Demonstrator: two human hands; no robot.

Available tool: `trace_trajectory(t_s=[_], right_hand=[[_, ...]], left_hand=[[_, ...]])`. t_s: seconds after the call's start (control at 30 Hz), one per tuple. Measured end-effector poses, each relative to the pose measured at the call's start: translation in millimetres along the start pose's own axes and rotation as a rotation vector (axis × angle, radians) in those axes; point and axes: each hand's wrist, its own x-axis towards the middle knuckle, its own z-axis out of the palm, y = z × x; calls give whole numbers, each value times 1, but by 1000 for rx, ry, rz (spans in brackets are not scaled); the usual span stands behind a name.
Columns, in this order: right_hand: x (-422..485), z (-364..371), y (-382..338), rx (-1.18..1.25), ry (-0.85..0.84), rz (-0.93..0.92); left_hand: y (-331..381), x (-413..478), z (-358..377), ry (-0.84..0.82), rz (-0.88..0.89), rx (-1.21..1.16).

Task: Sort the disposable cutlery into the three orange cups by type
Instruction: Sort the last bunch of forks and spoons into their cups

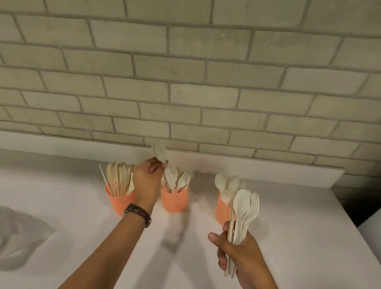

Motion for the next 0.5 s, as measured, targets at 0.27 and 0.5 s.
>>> trace_trajectory(t_s=[0.27,0.5], right_hand=[[1,-2,0,-41,-5,-18],[-3,6,-5,-44,-26,-30]], left_hand=[[-63,-4,20,-81,63,506],[-39,-42,2,52,110,379]])
